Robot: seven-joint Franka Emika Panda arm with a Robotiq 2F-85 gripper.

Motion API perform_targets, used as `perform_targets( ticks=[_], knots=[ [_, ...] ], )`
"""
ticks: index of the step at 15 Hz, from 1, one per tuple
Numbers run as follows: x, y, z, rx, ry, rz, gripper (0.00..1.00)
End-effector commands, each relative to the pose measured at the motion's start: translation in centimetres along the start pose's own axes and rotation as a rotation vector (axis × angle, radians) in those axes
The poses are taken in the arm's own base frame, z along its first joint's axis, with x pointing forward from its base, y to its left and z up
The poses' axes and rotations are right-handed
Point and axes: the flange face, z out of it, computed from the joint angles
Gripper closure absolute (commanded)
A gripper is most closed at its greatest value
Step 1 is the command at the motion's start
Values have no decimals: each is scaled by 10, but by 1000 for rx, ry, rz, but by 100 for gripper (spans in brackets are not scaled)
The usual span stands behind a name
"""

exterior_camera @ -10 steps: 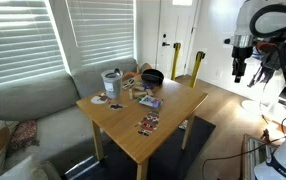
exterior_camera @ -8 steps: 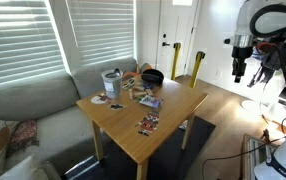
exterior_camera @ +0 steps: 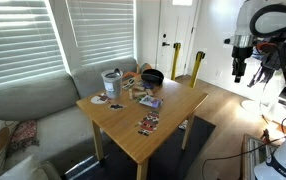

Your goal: Put a wooden block in the silver cup

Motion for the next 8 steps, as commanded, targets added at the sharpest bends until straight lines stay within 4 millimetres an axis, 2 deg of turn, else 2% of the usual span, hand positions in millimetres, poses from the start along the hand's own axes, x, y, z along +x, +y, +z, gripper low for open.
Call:
perform_targets(
  ticks=[1,6,7,8],
  knots=[
    [0,0,-1,0,-1,0,0],
    [0,0,-1,0,-1,0,0],
    [15,-10,-9,-53,133,36,0],
    [36,-18,-18,-95,155,-15,0]
  ],
)
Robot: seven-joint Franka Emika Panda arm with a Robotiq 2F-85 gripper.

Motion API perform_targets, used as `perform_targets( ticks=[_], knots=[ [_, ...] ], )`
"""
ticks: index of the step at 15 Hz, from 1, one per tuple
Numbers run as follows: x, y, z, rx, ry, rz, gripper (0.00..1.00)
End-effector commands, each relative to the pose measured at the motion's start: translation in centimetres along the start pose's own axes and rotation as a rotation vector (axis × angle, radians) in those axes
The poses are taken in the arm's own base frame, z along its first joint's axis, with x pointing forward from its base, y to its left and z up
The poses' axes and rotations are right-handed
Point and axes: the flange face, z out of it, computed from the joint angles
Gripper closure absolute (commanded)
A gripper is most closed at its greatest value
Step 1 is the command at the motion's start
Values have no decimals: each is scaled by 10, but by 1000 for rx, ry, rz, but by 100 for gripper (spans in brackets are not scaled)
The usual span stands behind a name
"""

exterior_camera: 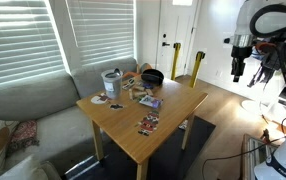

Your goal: Put a wooden block in the silver cup

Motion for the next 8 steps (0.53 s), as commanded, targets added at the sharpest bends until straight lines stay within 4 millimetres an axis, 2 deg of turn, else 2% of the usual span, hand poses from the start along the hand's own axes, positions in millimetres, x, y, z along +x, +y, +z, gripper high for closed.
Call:
perform_targets(
  ticks=[1,5,6,8],
  knots=[
    [53,-25,-23,-120,167,-52,0],
    [150,-60,-49,-249,436,-128,0],
    [173,-64,-54,-291,501,-138,0],
    [209,-55,-52,-301,578,-82,0]
  ],
)
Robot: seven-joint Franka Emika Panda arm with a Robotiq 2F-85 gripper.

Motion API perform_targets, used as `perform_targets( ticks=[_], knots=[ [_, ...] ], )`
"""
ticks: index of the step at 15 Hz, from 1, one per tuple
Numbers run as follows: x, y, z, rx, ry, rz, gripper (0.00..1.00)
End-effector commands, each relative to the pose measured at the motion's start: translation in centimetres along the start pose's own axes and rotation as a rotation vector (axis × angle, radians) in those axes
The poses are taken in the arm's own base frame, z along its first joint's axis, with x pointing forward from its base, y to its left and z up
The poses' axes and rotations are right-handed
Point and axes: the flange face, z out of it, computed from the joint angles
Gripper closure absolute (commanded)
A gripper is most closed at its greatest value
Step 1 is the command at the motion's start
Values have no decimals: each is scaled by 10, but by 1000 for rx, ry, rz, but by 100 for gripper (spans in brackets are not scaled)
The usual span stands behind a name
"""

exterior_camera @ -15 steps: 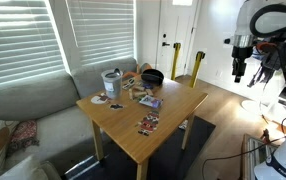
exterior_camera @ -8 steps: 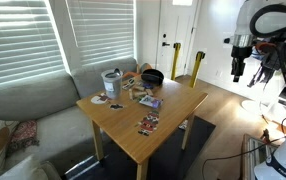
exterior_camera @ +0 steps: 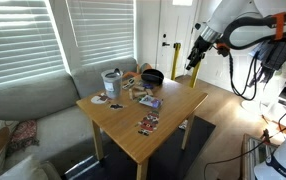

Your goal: Put a wooden block in the silver cup

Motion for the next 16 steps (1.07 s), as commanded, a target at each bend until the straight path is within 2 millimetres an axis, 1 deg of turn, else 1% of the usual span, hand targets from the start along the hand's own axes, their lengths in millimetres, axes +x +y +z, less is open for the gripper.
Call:
perform_targets(
  ticks=[1,2,3,4,7,8,9,11,12,13,16],
  knots=[
    [16,1,9,-16,37,13,0],
    [24,1,19,-19,37,14,0],
    [25,0,25,-15,26,11,0],
    [24,1,25,-15,24,12,0],
    [21,3,15,-21,37,17,0],
    [28,6,24,-25,27,37,0],
    [35,15,35,-23,6,30,0],
    [51,35,64,4,-57,18,0],
    [64,47,78,0,-71,16,0],
    [72,53,88,10,-83,4,0],
    [102,66,130,-2,-133,-35,0]
  ],
)
